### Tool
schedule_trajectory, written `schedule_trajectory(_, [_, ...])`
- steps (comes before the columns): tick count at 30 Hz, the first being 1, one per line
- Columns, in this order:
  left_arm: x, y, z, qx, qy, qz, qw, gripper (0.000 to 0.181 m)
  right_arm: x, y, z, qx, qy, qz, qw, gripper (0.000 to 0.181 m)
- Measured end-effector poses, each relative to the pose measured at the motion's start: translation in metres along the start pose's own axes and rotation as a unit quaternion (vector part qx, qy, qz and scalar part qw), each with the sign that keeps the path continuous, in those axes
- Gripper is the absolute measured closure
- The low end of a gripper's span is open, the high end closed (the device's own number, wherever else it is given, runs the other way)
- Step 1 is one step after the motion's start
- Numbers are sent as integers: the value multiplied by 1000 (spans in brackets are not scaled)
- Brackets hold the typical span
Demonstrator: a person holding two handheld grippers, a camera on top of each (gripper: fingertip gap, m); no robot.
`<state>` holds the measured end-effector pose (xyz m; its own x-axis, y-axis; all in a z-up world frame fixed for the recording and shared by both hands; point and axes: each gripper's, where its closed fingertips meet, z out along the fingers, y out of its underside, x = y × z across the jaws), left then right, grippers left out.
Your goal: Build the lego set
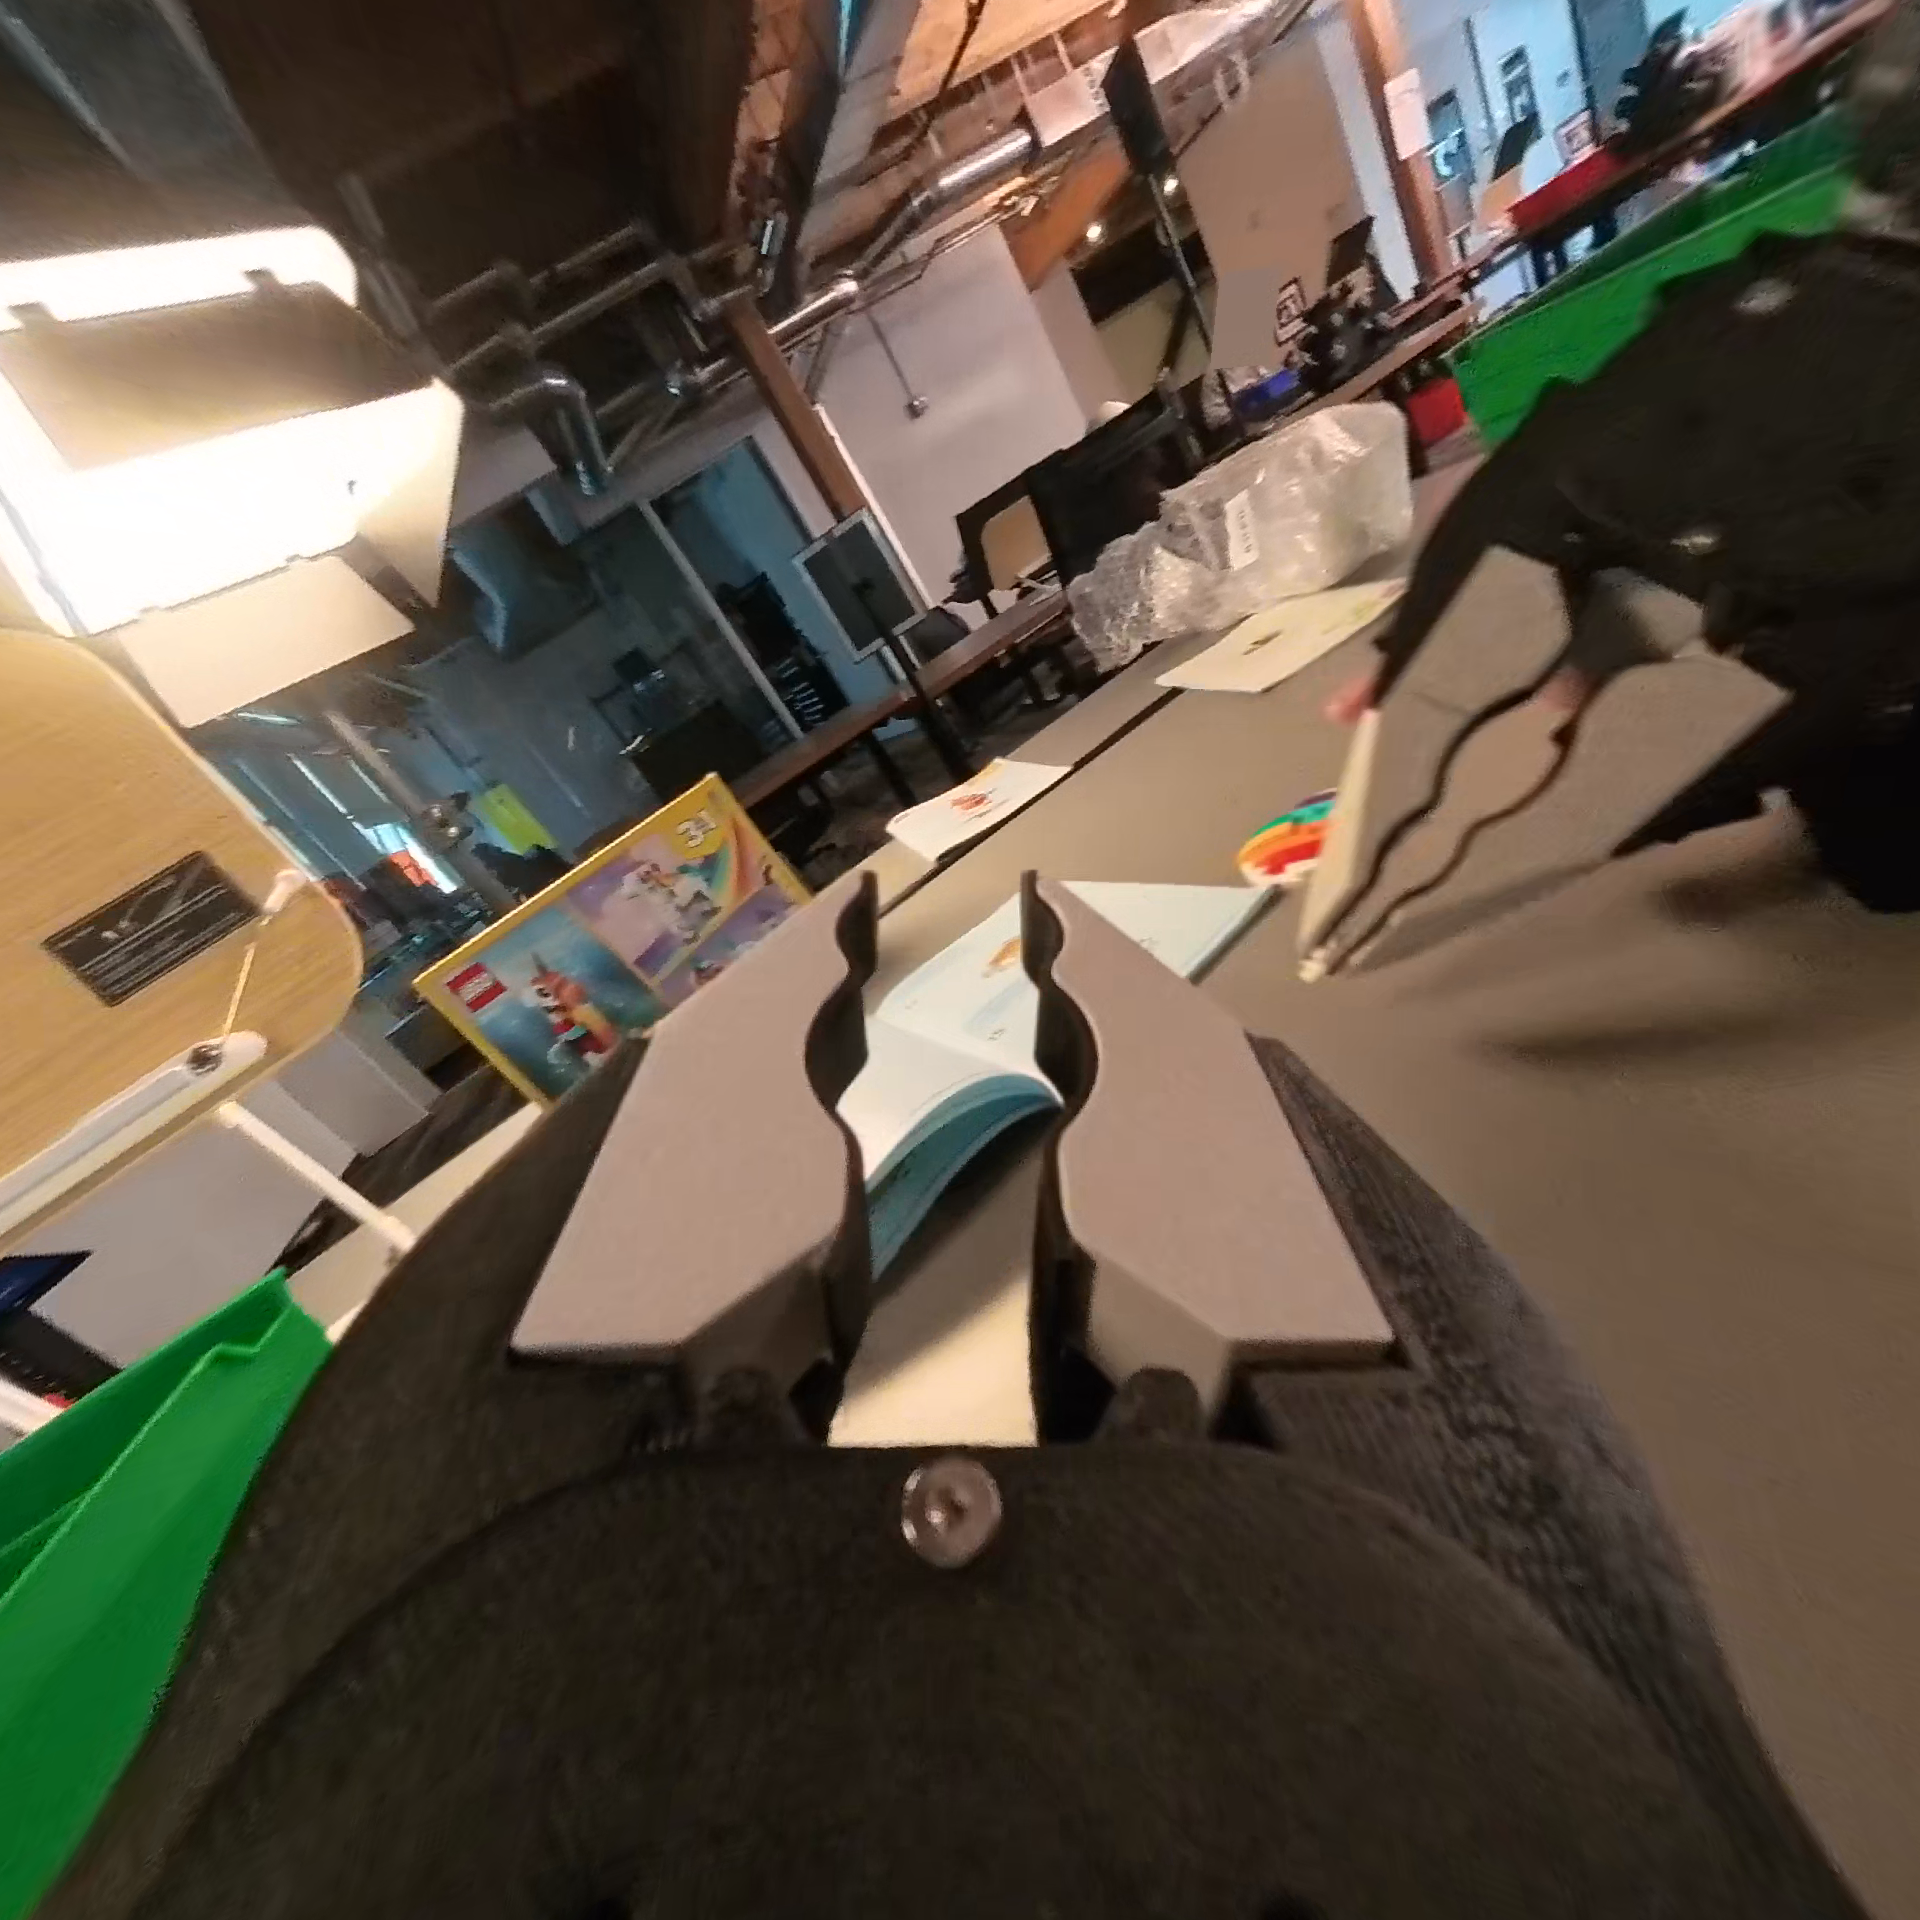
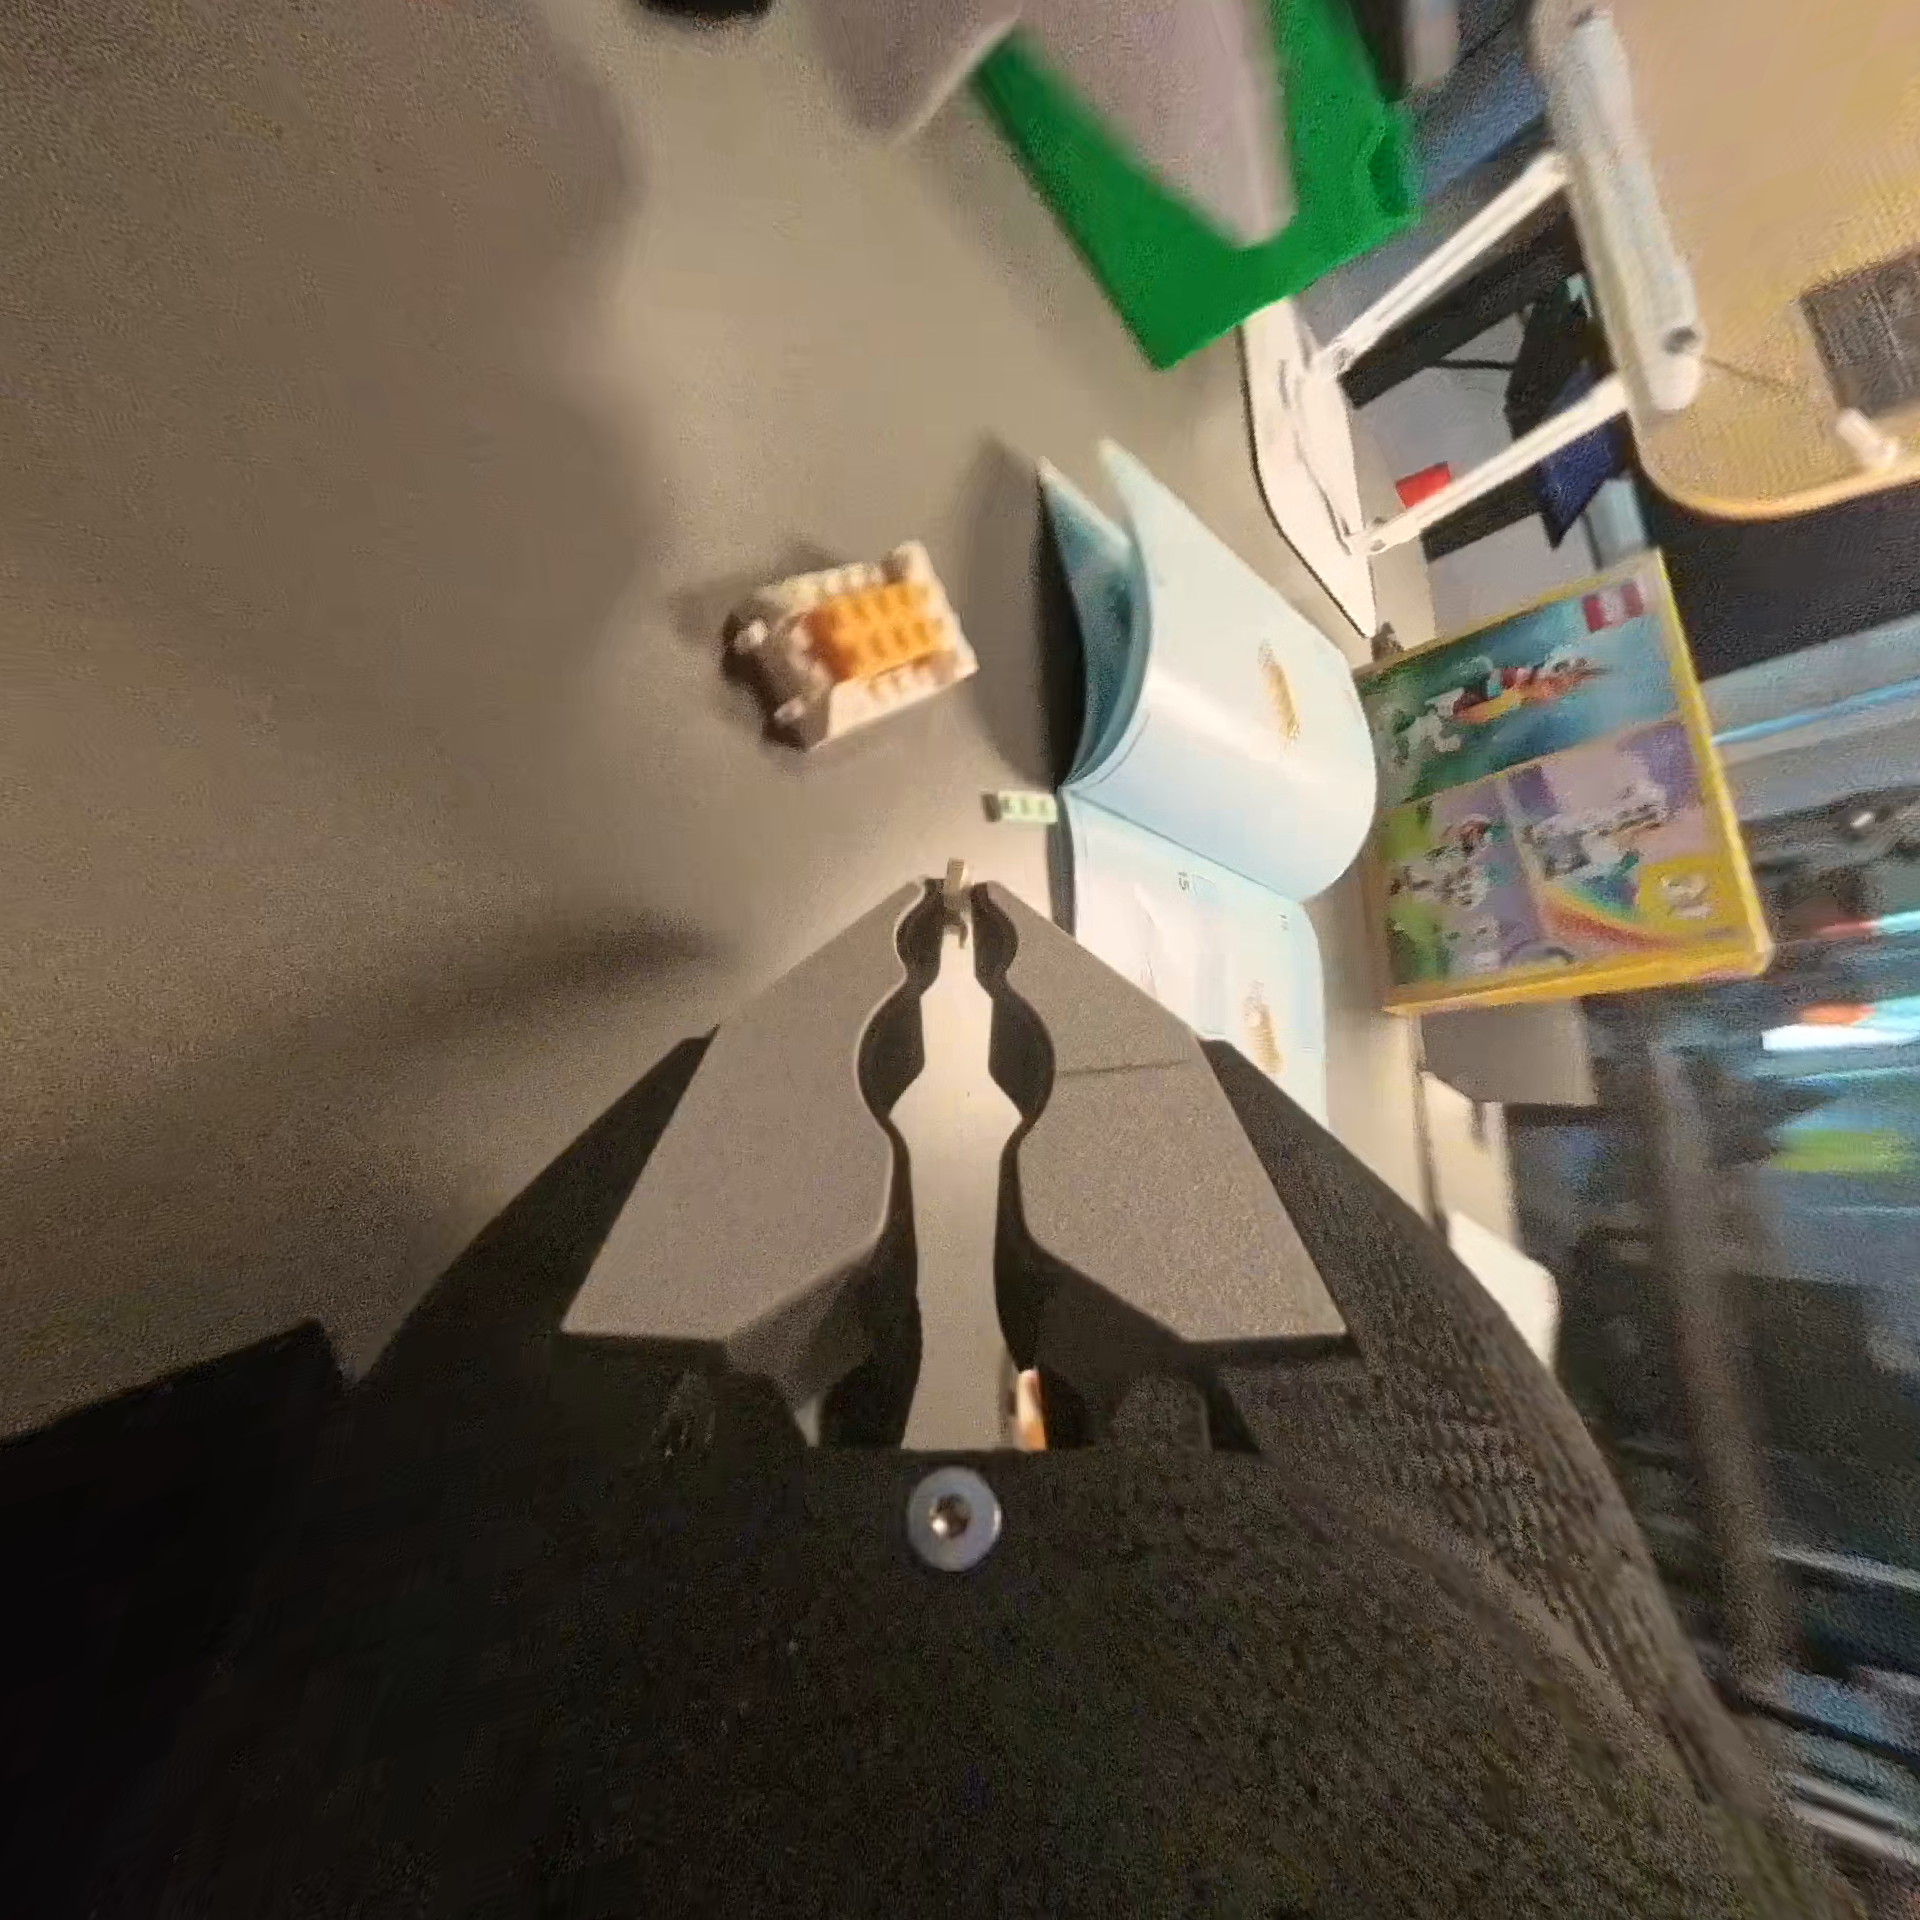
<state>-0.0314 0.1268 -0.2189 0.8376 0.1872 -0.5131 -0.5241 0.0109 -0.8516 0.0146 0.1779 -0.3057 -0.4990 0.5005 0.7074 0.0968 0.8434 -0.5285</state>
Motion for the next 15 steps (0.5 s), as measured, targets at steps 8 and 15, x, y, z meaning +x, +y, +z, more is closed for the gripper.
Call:
schedule_trajectory(8, [-20,16,-3,-22,-32,15,999,157,-26,14,3,-63,-33,-169,983,176])
schedule_trajectory(15, [-22,23,3,-33,-20,-37,999,157,-30,5,0,-68,-81,-117,988,171])
